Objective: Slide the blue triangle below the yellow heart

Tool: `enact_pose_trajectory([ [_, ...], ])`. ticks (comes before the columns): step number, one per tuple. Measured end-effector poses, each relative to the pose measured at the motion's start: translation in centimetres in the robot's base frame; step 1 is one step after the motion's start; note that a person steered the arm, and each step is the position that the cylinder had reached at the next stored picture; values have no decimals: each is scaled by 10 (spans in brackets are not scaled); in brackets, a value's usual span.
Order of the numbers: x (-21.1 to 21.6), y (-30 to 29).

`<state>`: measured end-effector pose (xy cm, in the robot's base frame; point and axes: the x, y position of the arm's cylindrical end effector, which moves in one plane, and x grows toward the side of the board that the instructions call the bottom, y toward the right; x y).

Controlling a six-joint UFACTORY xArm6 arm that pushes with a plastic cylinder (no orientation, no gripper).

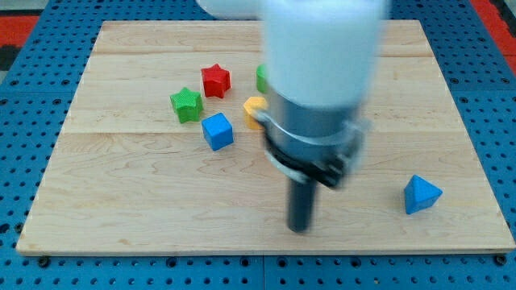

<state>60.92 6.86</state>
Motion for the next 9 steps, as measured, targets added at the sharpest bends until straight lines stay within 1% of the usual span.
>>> enact_pose_trajectory([
  [1, 10, 51],
  [3, 7, 146],
  [4, -33, 153],
  [5, -67, 180],
  [6, -56, 180],
  [7, -29, 171],
  [8, -70, 111],
  [9, -142, 90],
])
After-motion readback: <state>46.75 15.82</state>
